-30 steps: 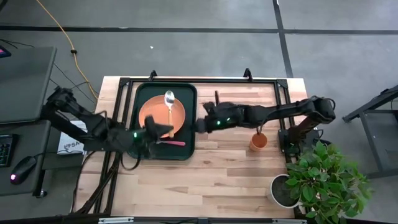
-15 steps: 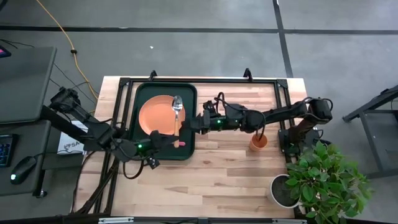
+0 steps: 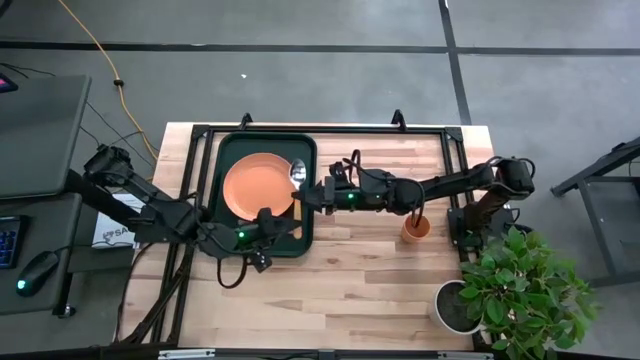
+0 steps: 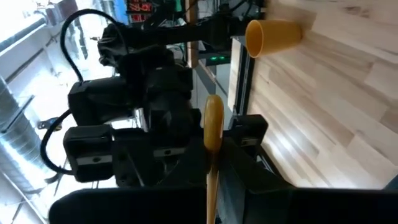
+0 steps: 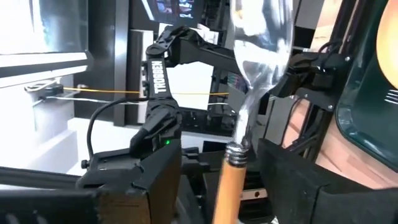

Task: Pick and place plate/cup/fork/spoon on tray
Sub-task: Put the pink fork on the black serving tray to the left side of the orange plate

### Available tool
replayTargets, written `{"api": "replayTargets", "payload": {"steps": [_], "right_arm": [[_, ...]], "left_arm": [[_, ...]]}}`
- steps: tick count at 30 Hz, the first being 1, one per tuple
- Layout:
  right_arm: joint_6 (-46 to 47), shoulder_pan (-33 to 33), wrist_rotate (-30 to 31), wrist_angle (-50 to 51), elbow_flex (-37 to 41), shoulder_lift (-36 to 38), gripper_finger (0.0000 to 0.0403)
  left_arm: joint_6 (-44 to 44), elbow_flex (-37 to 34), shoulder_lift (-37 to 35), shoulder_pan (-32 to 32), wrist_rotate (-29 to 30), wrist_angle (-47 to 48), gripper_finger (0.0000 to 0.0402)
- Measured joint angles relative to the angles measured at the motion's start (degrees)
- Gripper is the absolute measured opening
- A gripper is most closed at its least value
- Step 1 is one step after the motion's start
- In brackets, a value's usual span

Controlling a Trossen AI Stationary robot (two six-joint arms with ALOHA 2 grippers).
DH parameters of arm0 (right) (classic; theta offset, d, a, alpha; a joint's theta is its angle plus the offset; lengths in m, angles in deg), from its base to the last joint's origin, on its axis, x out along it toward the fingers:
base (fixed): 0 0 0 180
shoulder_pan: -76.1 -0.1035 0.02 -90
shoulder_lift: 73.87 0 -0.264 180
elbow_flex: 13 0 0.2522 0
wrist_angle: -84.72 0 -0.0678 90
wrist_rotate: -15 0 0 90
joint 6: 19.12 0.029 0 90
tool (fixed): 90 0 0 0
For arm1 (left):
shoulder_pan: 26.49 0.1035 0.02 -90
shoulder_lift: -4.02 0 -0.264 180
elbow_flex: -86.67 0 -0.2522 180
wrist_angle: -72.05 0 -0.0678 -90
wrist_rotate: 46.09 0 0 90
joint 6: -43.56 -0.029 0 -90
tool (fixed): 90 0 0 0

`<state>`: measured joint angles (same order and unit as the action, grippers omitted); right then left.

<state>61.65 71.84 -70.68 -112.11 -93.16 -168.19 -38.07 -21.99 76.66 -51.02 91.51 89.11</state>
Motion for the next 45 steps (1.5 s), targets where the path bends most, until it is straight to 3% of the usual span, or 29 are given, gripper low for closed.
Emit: {"api": "replayTargets", "payload": {"steps": [4, 9, 11, 15, 21, 27, 31, 34, 38, 42, 45], "right_arm": [[-0.2, 0.0, 0.2, 0.0, 0.0, 0.0, 0.0148], [-0.1, 0.0, 0.3, 0.4, 0.0, -0.1, 0.0042], [0.0, -0.1, 0.2, 0.3, 0.0, -0.1, 0.0017], [-0.1, -0.2, -0.4, 0.4, 0.0, -0.1, 0.0030], [-4.8, 1.3, -2.2, 2.8, -0.1, 2.4, 0.0012], [-13.8, 5.0, -4.7, 23.3, -0.1, 11.9, 0.0014], [-20.8, 5.9, -3.8, 37.4, -0.1, 19.0, 0.0012], [-25.3, 5.7, -3.3, 46.1, -0.1, 22.9, 0.0012], [-29.5, 4.6, -3.3, 54.4, -0.1, 24.2, 0.0012], [-31.2, 4.1, -6.0, 52.8, -0.1, 20.9, 0.0012], [-32.5, 4.1, -11.2, 44.5, -0.1, 15.4, 0.0012]], "left_arm": [[0.5, 0.0, 0.3, 0.5, -0.5, -0.3, 0.0001], [1.6, 0.0, 0.2, 0.9, -0.5, -0.5, 0.0001], [1.5, 0.0, 0.3, 0.9, -0.7, -0.3, 0.0005], [2.3, 0.0, 0.3, 0.9, -1.7, -1.2, 0.0029], [12.9, 0.0, 0.3, 2.2, -1.8, -4.4, 0.0081], [25.2, 0.0, -0.9, 2.1, -0.7, -0.7, 0.0121], [41.9, 0.0, -3.3, 2.0, -1.4, 5.8, 0.0140], [60.3, 0.0, -5.6, 2.9, -7.8, 11.4, 0.0151], [84.6, 0.0, -9.7, 6.8, -24.6, 17.7, 0.0164], [93.3, 0.0, -13.6, 9.5, -39.7, 19.2, 0.0171], [95.0, 0.0, -17.4, 9.8, -42.9, 15.6, 0.0172]]}}
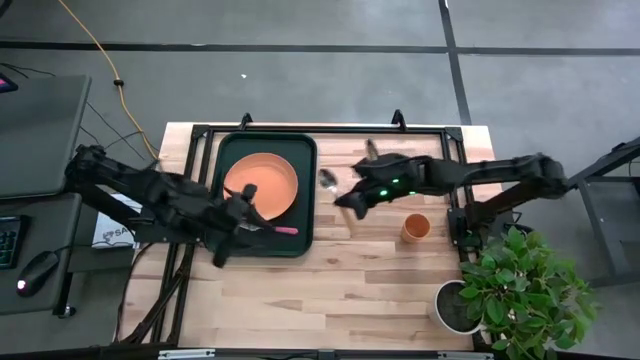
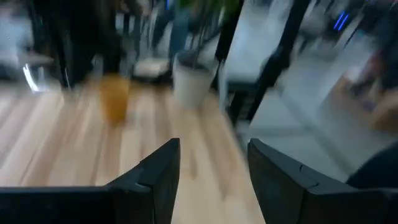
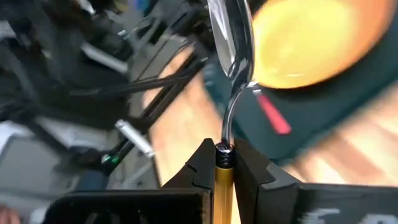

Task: Pick and place plate/cup/fork/spoon on tray
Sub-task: Put the pink fork on the black serving tray to the left side of the orange plate

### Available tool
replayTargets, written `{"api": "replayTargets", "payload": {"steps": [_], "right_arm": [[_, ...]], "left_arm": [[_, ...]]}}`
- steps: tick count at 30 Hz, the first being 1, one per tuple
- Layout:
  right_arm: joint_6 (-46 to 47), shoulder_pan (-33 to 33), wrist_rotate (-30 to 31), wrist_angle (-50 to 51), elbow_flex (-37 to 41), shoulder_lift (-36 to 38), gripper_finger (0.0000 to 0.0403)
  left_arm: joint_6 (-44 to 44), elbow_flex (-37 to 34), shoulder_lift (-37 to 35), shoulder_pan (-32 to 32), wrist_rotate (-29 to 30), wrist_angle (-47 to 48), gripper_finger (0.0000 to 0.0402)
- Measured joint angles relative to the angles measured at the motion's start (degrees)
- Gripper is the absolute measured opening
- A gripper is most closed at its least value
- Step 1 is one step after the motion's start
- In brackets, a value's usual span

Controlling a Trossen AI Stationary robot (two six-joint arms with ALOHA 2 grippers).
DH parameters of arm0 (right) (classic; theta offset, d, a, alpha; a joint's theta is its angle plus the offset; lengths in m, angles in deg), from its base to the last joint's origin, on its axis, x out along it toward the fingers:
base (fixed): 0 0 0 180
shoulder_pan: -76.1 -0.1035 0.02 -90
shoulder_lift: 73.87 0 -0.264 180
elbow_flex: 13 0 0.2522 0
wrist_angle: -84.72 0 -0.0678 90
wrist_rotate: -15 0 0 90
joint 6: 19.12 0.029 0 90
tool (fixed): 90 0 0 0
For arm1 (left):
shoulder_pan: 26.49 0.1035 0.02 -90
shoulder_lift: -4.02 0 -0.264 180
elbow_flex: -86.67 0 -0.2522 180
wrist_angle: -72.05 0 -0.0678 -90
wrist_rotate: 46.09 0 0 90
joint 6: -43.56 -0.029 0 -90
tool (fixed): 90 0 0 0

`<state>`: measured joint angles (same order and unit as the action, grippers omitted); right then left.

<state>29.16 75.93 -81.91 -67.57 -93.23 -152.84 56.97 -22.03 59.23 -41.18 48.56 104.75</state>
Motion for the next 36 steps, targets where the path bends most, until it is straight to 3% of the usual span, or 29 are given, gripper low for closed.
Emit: {"api": "replayTargets", "payload": {"steps": [3, 6, 15, 22, 29, 32, 36], "right_arm": [[-2.3, 0.0, -5.2, -3.0, -3.0, -7.7, 0.0012], [-6.9, 0.0, -9.3, 1.0, -9.3, -15.7, 0.0012], [-28.2, 0.0, -14.8, 23.2, -38.2, -38.6, 0.0012], [-33.5, -0.3, -13.1, 27.6, -54.0, -54.6, 0.0012], [-36.7, -0.7, -11.9, 28.1, -65.5, -66.1, 0.0012], [-38.6, -0.6, -9.6, 28.0, -68.6, -68.8, 0.0012], [-42.1, -0.6, -9.8, 25.5, -66.4, -69.0, 0.0012]], "left_arm": [[0.1, 0.0, -4.7, -0.4, 0.0, -5.6, 0.0172], [0.1, -0.4, -10.2, -0.8, -0.2, -12.5, 0.0172], [8.5, -7.0, -24.6, -1.6, 8.2, -16.2, 0.0172], [11.7, -11.4, -25.5, -1.6, 11.1, -17.5, 0.0172], [12.0, -11.9, -24.7, -1.6, 13.9, -18.5, 0.0172], [12.1, -11.9, -24.7, -1.6, 14.0, -19.5, 0.0172], [13.0, -11.9, -24.7, -1.6, 14.0, -19.5, 0.0172]]}}
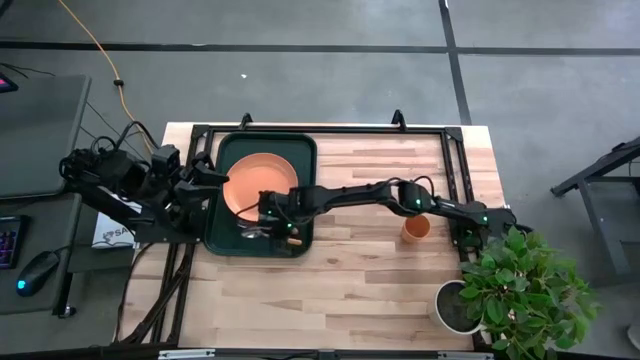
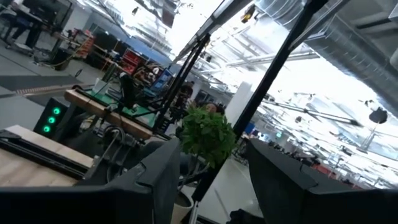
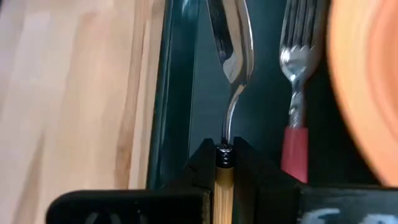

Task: Pick and place plate/cup/fork/spoon on tray
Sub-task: Put the pink fork on the black serving tray to the left side of the orange plate

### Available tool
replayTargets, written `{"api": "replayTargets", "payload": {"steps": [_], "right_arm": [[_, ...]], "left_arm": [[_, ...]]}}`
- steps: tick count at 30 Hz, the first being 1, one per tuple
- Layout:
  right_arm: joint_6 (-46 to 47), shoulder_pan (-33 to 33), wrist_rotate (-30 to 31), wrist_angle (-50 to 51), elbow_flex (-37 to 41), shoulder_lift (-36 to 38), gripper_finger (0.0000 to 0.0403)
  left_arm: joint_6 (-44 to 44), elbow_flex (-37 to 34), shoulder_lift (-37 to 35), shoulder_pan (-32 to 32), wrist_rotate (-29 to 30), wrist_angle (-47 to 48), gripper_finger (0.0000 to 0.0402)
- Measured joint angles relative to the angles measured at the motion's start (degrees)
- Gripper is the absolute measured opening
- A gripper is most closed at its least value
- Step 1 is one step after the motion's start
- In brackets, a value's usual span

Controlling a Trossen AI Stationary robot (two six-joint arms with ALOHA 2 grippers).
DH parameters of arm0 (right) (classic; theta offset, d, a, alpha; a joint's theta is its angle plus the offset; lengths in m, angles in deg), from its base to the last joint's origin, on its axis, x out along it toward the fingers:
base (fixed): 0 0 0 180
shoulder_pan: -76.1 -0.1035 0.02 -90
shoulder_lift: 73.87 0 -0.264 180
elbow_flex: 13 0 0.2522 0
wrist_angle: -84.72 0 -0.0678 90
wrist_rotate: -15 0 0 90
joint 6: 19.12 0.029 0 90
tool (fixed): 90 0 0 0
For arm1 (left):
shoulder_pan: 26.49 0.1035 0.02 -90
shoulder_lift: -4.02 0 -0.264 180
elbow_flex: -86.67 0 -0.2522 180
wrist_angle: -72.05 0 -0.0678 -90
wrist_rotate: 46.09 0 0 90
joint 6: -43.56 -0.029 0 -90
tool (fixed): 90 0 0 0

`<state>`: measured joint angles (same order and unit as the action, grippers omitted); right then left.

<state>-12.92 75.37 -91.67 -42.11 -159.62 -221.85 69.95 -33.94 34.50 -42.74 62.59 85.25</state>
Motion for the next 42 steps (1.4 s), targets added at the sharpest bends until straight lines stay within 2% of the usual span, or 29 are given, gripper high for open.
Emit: {"api": "replayTargets", "payload": {"steps": [8, 22, 34, 42], "right_arm": [[-3.4, -0.6, -1.3, -1.1, 0.6, 0.0, 0.0022], [-3.6, -2.7, 4.4, -2.3, 0.7, -1.3, 0.0031], [-3.4, -2.7, 6.0, -2.8, 0.7, -1.3, 0.0033], [-3.1, -2.7, 7.7, -2.6, 0.7, -1.3, 0.0084]], "left_arm": [[0.0, 0.0, 0.1, 0.0, 0.0, 0.0, 0.0172], [0.0, 0.0, 0.2, 0.0, 0.0, -0.2, 0.0172], [0.0, 0.0, 0.3, 0.0, 0.0, -0.2, 0.0172], [0.0, 0.0, 0.3, 0.0, 0.0, -0.2, 0.0172]]}}
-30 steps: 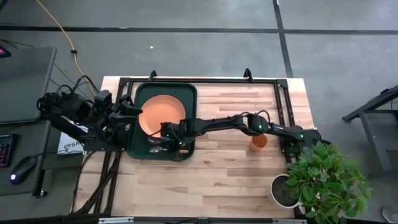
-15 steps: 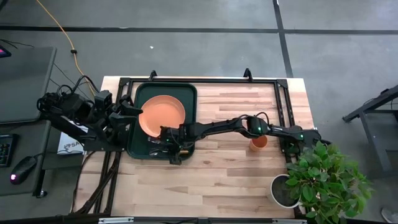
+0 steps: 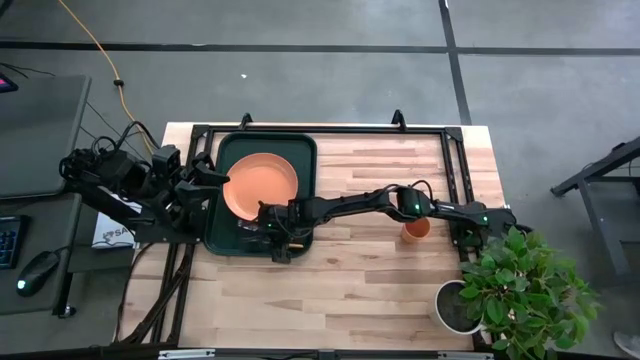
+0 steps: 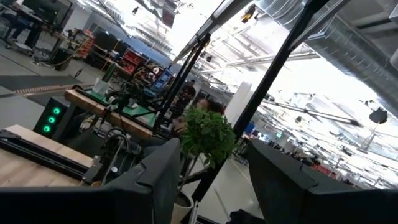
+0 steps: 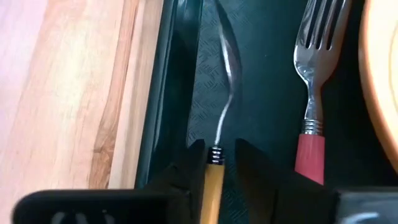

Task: Pick and place plate/cup/fork/spoon on tray
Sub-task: Put the pink fork on the black serving tray to the left side of the orange plate, then put the yellow spoon on the black serving tray to the right side of the pink fork

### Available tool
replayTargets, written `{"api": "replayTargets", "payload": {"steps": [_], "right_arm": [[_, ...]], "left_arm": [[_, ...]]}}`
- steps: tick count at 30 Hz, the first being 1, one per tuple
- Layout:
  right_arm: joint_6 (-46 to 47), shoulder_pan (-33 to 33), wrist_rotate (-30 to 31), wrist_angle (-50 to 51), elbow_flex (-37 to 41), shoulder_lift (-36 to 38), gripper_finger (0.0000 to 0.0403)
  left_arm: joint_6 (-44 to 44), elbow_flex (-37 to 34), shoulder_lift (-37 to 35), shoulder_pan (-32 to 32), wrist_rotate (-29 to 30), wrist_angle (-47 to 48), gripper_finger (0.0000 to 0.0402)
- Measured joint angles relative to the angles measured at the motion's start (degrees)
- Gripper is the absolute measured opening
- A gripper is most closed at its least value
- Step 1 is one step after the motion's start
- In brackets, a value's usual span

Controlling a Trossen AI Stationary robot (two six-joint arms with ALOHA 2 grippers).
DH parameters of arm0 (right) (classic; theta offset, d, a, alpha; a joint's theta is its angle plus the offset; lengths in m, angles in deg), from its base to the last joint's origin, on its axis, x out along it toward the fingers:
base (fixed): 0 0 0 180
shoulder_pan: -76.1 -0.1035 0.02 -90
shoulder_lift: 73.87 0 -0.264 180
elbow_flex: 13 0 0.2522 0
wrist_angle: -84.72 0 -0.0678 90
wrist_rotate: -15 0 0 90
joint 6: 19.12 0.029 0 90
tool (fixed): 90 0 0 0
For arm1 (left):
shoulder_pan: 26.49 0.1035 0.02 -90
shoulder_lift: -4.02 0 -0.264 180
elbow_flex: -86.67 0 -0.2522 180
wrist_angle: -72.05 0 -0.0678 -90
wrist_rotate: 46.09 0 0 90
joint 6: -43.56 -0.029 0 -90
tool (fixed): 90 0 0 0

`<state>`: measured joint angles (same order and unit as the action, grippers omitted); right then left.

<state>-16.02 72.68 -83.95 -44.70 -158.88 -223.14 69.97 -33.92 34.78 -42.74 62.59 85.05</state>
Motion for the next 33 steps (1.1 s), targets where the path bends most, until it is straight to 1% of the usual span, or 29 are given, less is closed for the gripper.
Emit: {"api": "replayTargets", "payload": {"steps": [3, 6, 16, 21, 33], "right_arm": [[0.1, 0.0, 0.0, 0.2, 0.0, 0.0, 0.0100], [0.0, 0.0, 0.0, 0.2, 0.0, 0.0, 0.0107], [0.1, 0.0, -0.3, 0.2, 0.0, 0.0, 0.0108], [2.2, 0.1, -0.4, 1.0, 0.0, 0.7, 0.0108], [2.1, 0.2, -0.5, 3.2, -0.3, 2.1, 0.0108]], "left_arm": [[0.0, 0.0, 0.0, 0.0, 0.0, 0.0, 0.0172], [0.0, 0.0, 0.0, 0.0, 0.0, 0.0, 0.0172], [0.0, 0.0, 0.0, 0.0, 0.0, 0.0, 0.0172], [0.0, 0.0, 0.0, 0.0, 0.0, 0.0, 0.0172], [0.0, 0.0, 0.0, 0.0, 0.0, 0.0, 0.0172]]}}
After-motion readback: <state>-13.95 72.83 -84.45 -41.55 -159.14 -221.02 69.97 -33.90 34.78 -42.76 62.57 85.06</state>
